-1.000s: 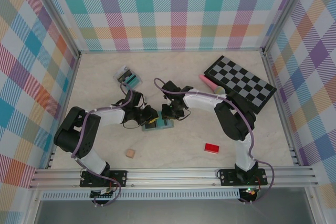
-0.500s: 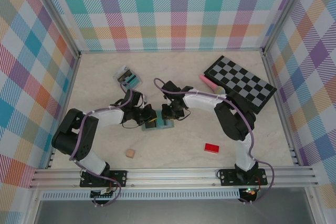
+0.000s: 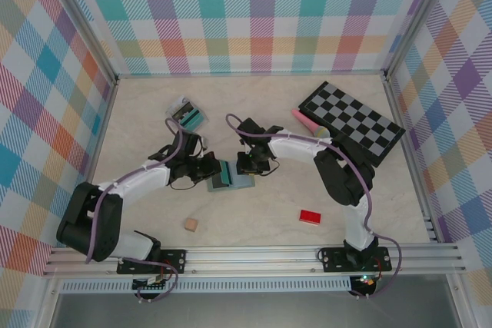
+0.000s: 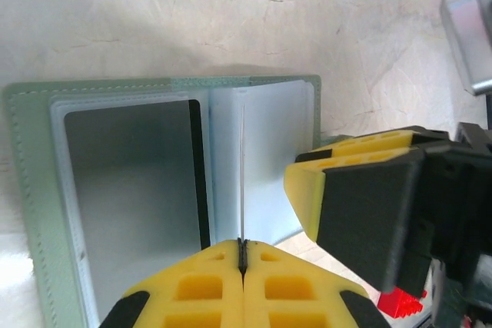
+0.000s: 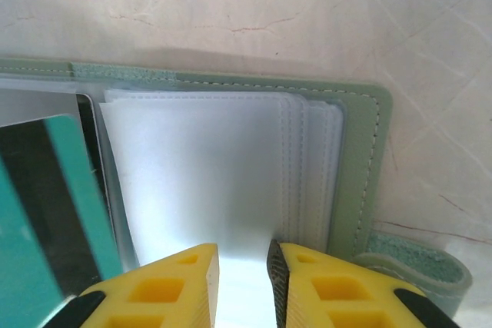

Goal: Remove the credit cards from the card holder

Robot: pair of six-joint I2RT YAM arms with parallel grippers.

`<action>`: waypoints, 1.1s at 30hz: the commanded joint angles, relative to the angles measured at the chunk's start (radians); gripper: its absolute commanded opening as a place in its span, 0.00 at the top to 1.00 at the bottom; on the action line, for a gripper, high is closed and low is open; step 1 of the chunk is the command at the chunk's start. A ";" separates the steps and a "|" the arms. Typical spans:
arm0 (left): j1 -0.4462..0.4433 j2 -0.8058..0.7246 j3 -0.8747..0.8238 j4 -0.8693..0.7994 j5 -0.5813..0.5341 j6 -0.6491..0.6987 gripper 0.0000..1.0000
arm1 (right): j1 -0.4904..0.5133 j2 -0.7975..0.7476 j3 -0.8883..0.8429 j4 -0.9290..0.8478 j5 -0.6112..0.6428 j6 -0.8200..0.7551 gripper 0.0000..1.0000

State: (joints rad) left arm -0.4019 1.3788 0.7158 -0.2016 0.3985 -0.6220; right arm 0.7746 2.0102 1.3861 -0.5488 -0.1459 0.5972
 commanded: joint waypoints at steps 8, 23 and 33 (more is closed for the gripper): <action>0.018 -0.161 0.064 -0.086 0.035 0.034 1.00 | -0.091 -0.209 -0.099 0.209 -0.281 0.004 0.52; 0.127 -0.182 0.008 0.326 0.363 -0.265 1.00 | -0.190 -0.248 -0.204 0.668 -0.779 0.275 0.44; 0.137 -0.201 0.000 0.380 0.379 -0.311 0.96 | -0.190 -0.274 -0.203 0.702 -0.807 0.318 0.83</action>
State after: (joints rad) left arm -0.2718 1.2041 0.7250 0.1112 0.7395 -0.9043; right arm 0.5831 1.7695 1.1770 0.1116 -0.9165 0.8978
